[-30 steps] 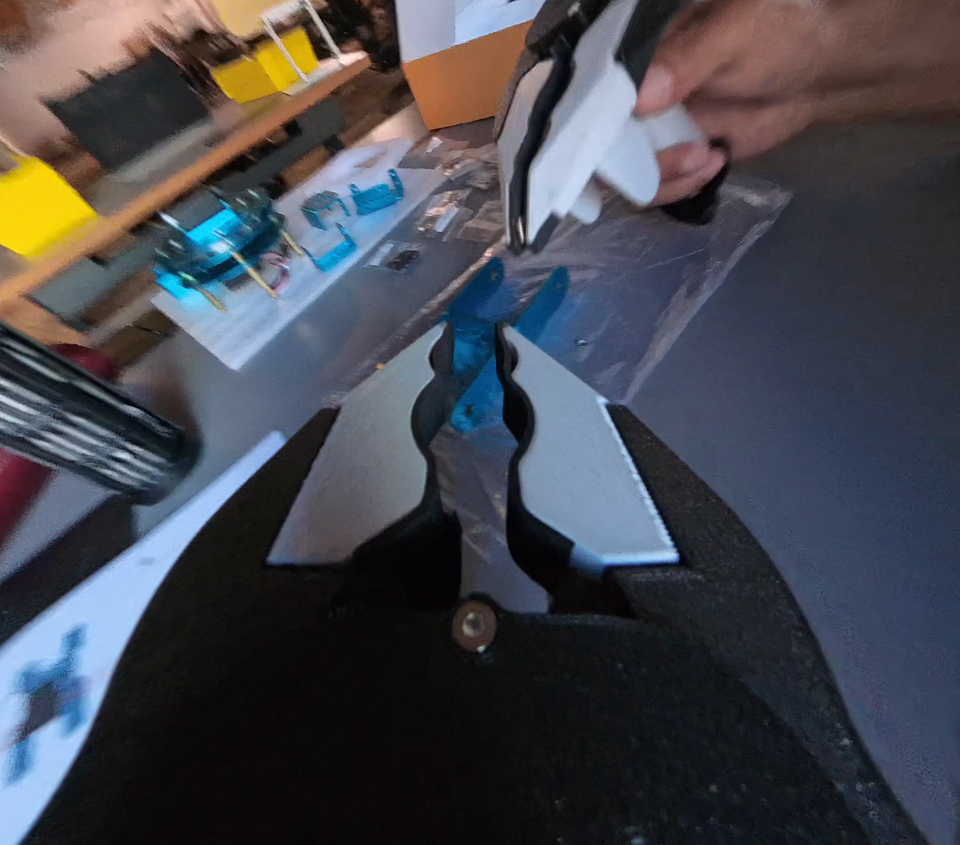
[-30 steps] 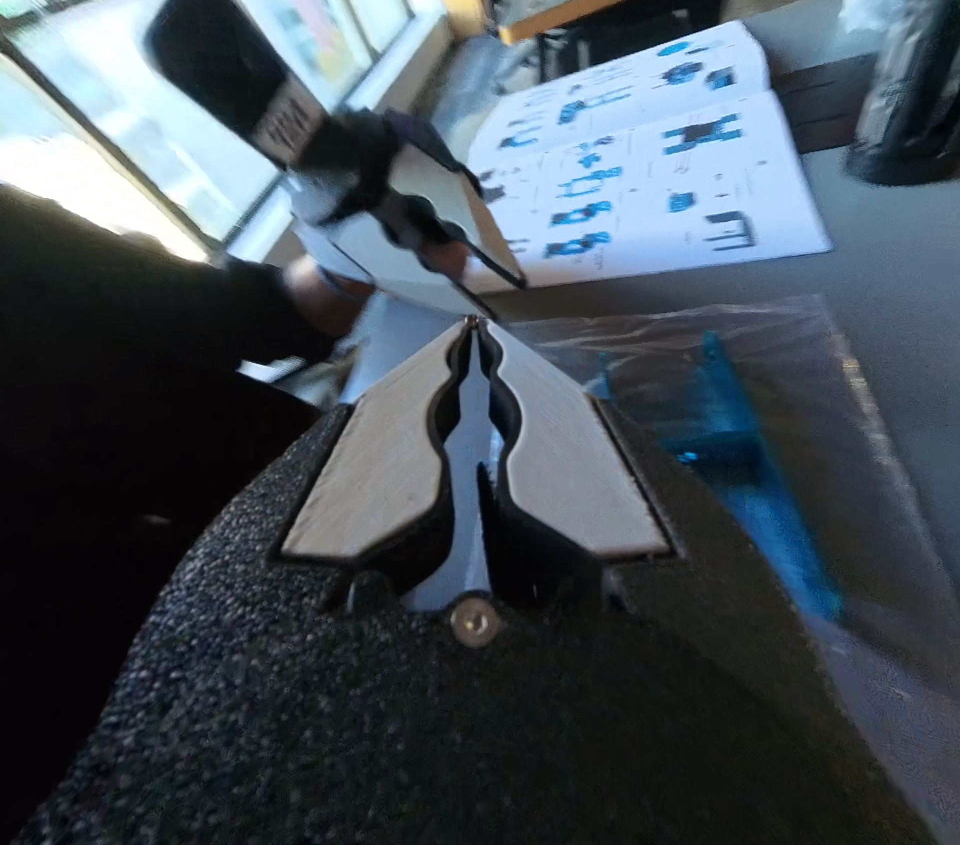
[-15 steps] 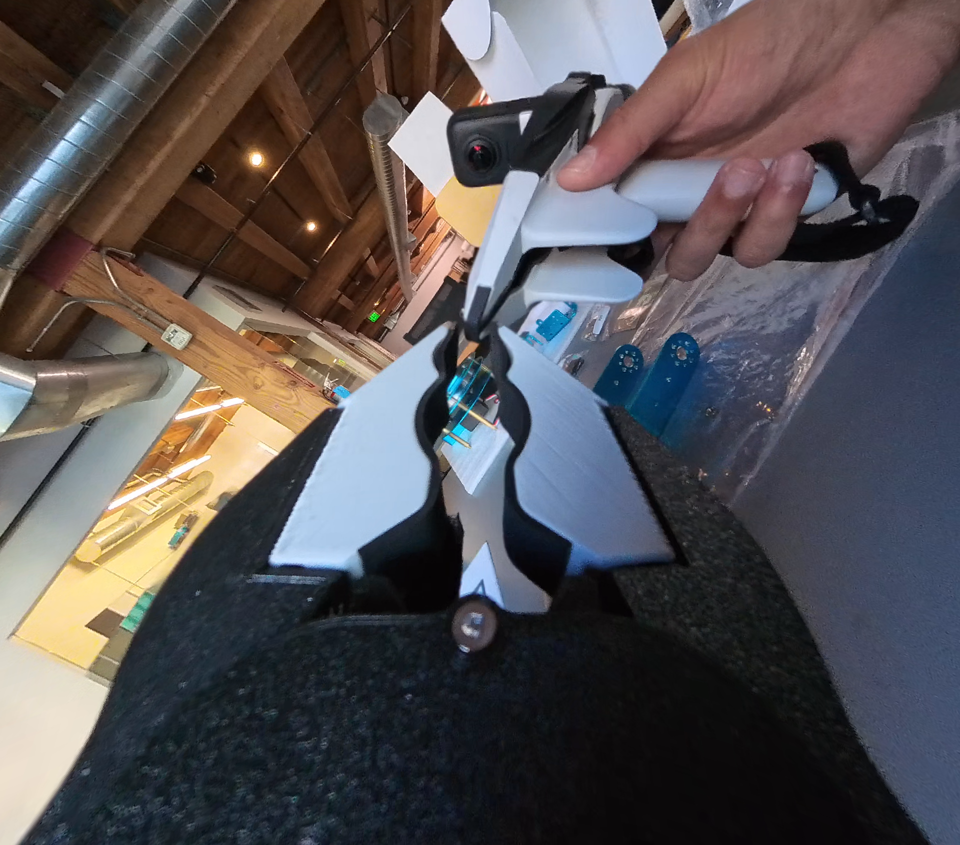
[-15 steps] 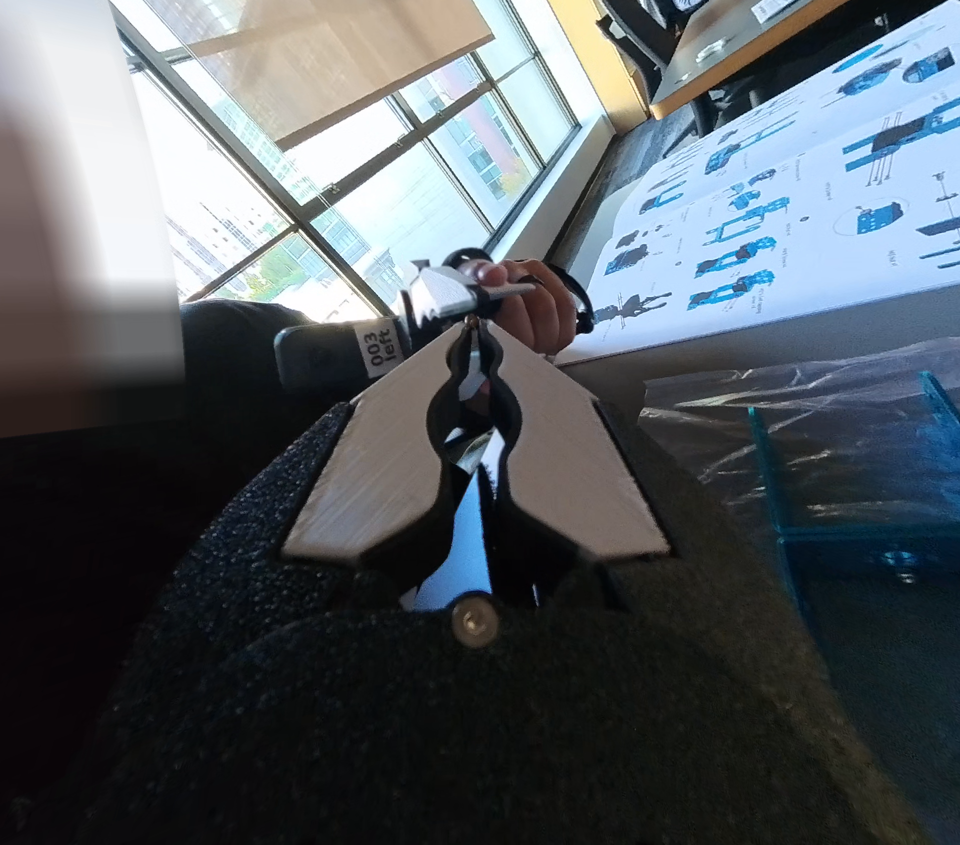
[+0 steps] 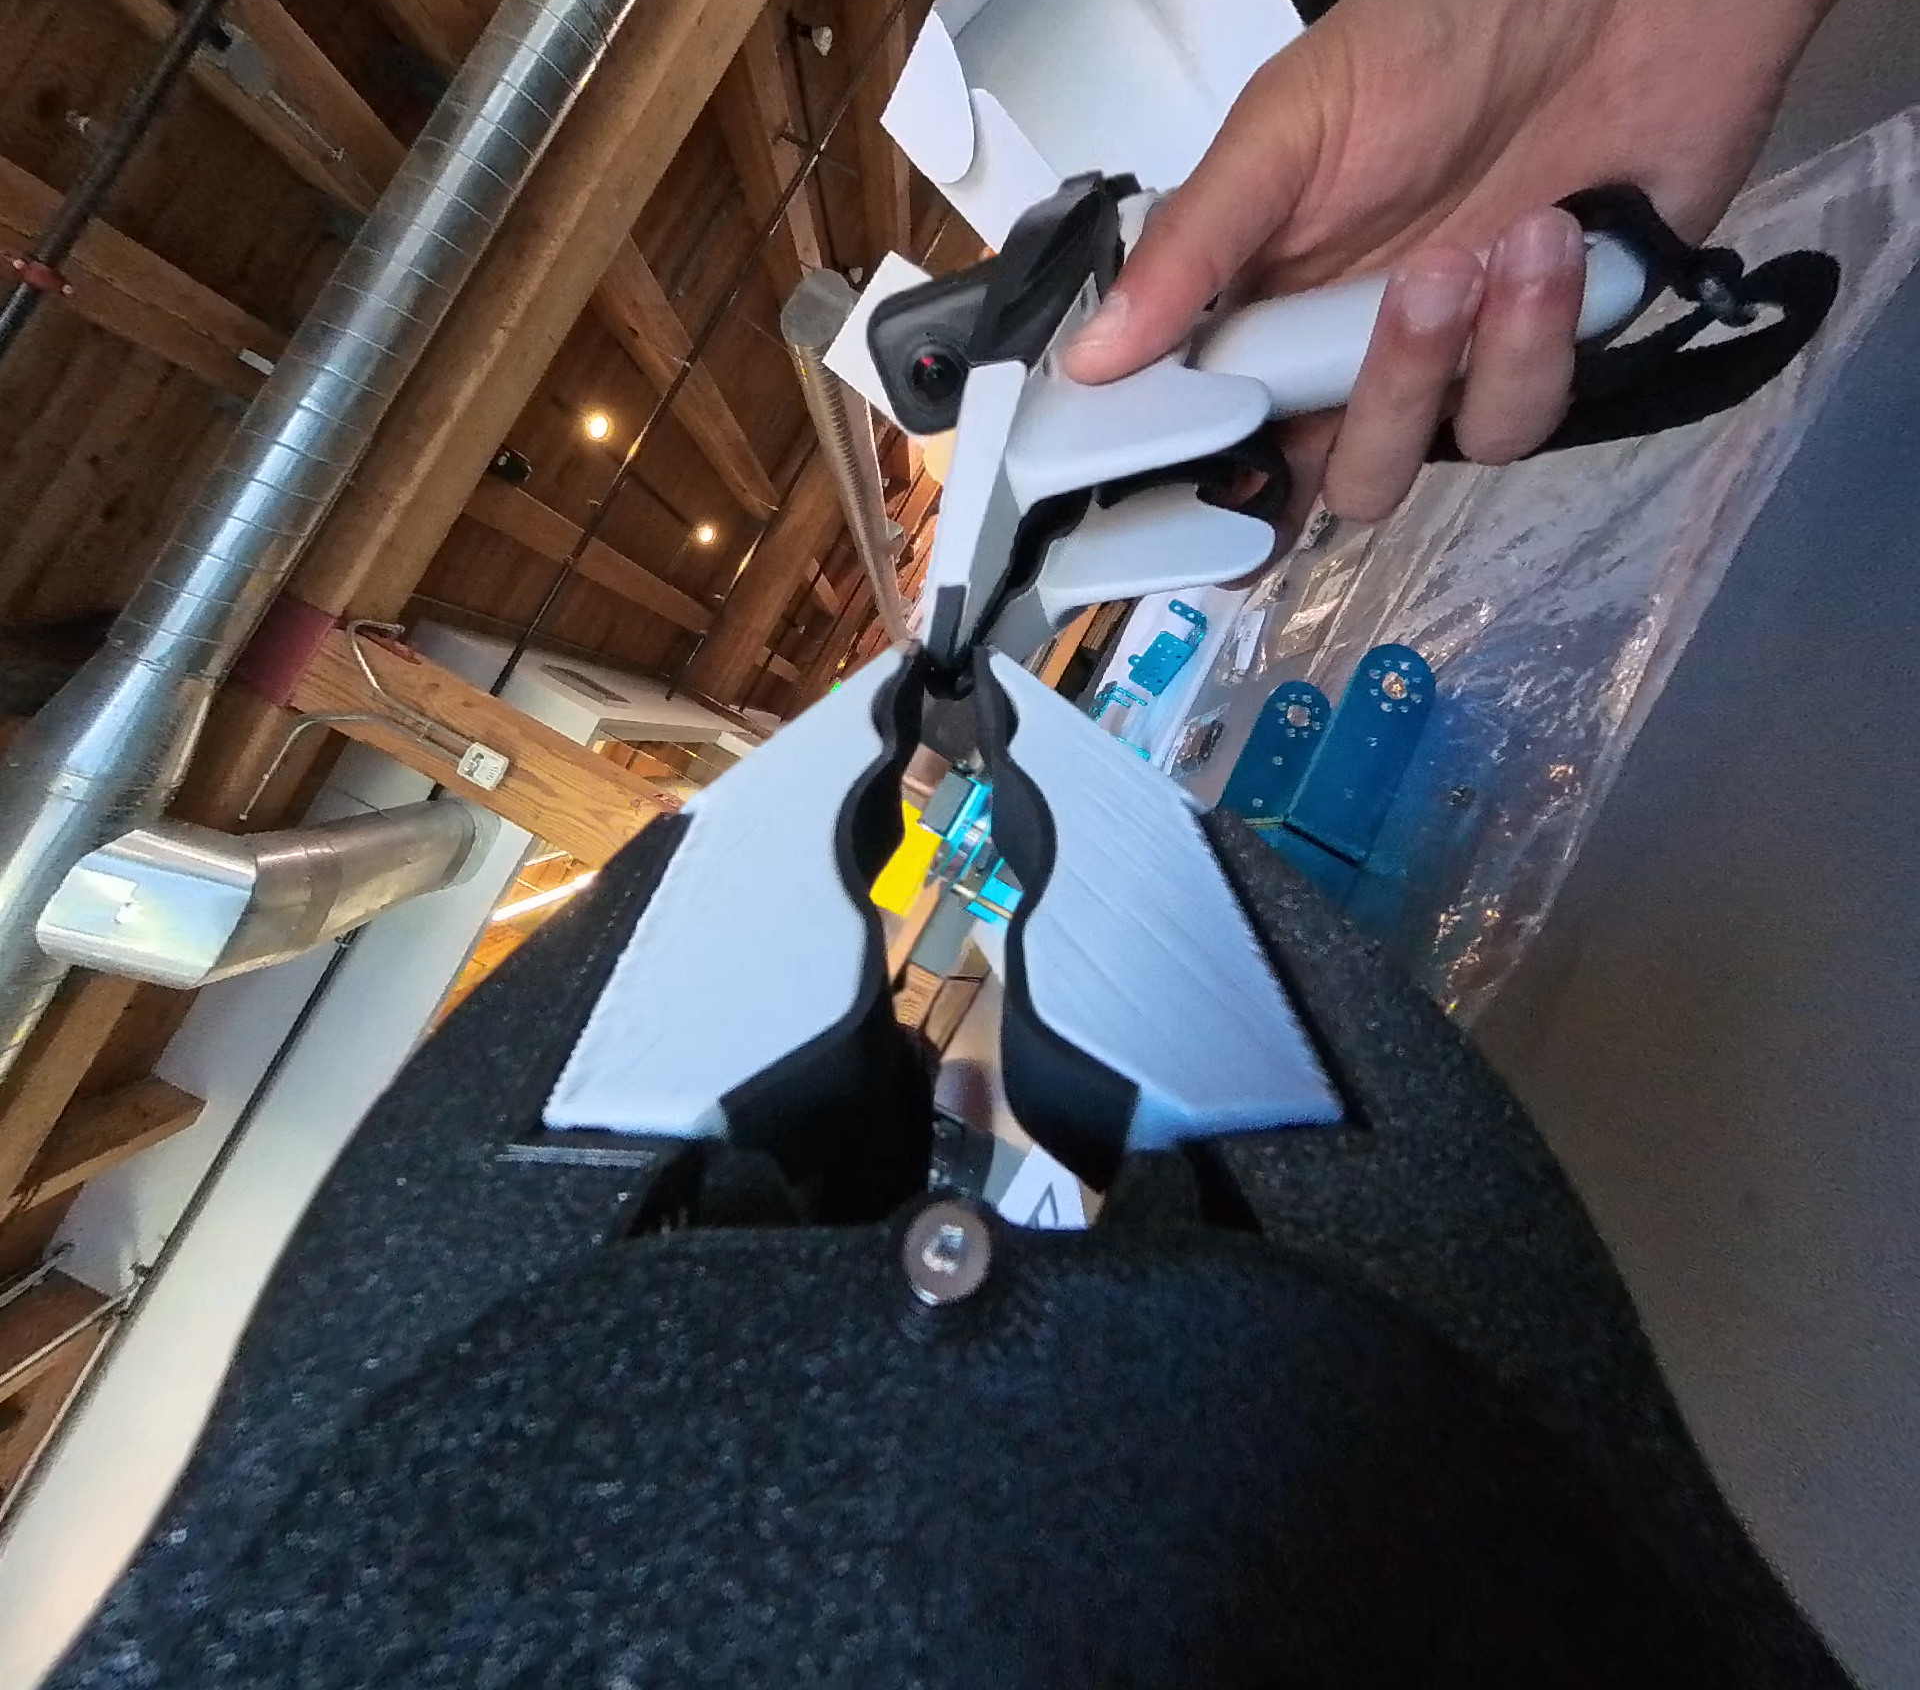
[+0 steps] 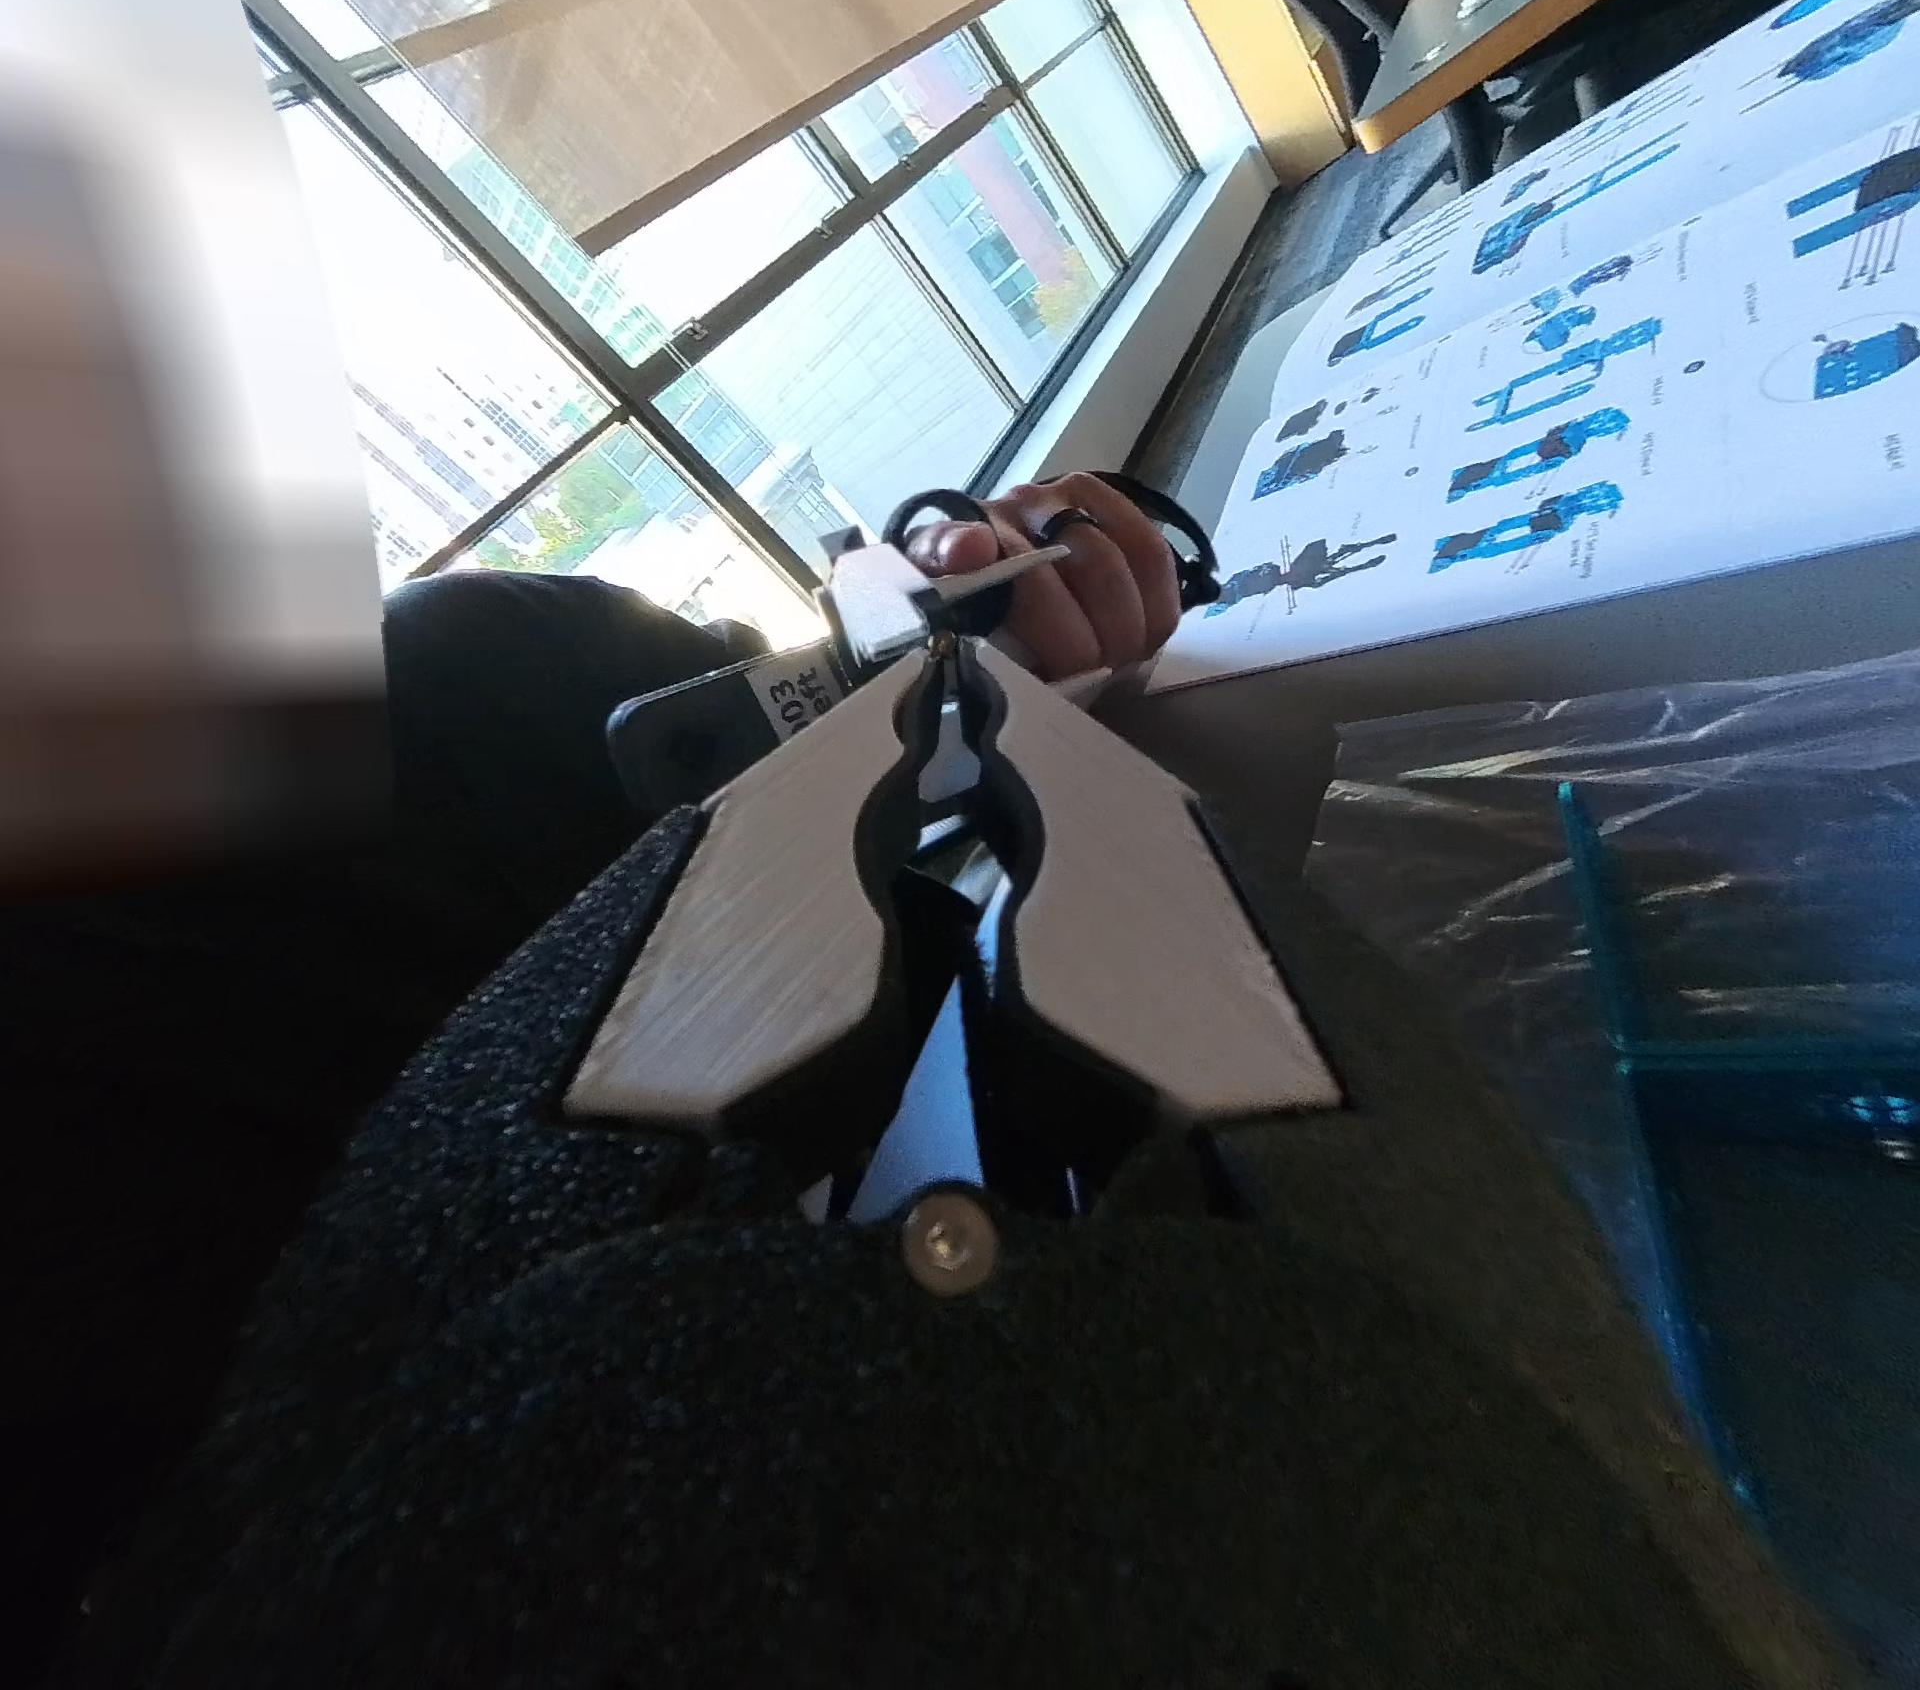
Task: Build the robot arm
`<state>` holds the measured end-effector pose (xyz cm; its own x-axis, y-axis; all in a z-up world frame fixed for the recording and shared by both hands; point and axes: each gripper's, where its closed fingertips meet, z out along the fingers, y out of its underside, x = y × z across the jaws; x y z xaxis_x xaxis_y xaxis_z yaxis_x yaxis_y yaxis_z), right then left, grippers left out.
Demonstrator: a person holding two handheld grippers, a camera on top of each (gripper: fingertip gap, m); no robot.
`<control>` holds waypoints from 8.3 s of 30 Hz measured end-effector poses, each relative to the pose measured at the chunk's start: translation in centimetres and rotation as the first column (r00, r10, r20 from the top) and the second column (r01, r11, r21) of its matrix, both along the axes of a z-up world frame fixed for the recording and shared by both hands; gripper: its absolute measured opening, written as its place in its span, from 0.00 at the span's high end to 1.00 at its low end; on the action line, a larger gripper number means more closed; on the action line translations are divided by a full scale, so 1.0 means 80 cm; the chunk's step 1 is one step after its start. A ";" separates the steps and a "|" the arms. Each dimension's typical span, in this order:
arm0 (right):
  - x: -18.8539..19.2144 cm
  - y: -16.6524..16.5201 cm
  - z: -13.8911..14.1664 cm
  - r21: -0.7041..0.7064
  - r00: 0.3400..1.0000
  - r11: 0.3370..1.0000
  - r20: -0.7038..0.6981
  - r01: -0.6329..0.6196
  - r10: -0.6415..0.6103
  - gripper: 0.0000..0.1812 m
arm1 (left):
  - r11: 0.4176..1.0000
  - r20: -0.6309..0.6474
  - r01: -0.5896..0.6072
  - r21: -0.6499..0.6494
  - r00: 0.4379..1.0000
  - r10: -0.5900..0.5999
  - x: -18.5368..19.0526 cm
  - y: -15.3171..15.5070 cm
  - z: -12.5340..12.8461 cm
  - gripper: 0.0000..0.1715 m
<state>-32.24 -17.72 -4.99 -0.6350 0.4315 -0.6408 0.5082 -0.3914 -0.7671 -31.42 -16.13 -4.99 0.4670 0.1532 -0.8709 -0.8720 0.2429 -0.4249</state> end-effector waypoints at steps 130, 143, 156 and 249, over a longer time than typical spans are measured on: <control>0.066 0.098 -0.078 0.550 0.962 0.798 -0.040 0.247 -0.271 0.99 | 0.811 0.454 0.185 -0.555 0.884 0.110 0.022 0.078 -0.083 1.00; -0.017 0.151 -0.096 0.316 0.946 0.949 0.303 0.016 -0.117 0.99 | 0.413 0.570 0.484 -0.772 0.814 0.112 -0.048 0.100 -0.111 0.56; -0.005 0.147 -0.137 0.370 0.906 0.929 0.398 -0.014 -0.145 1.00 | 0.241 0.547 0.531 -0.812 0.837 0.000 -0.037 0.117 -0.144 0.60; -0.031 0.140 -0.142 0.973 0.930 0.226 -0.038 -0.049 0.365 0.99 | 0.253 0.511 0.495 -0.831 0.860 -0.005 -0.038 0.114 -0.154 0.62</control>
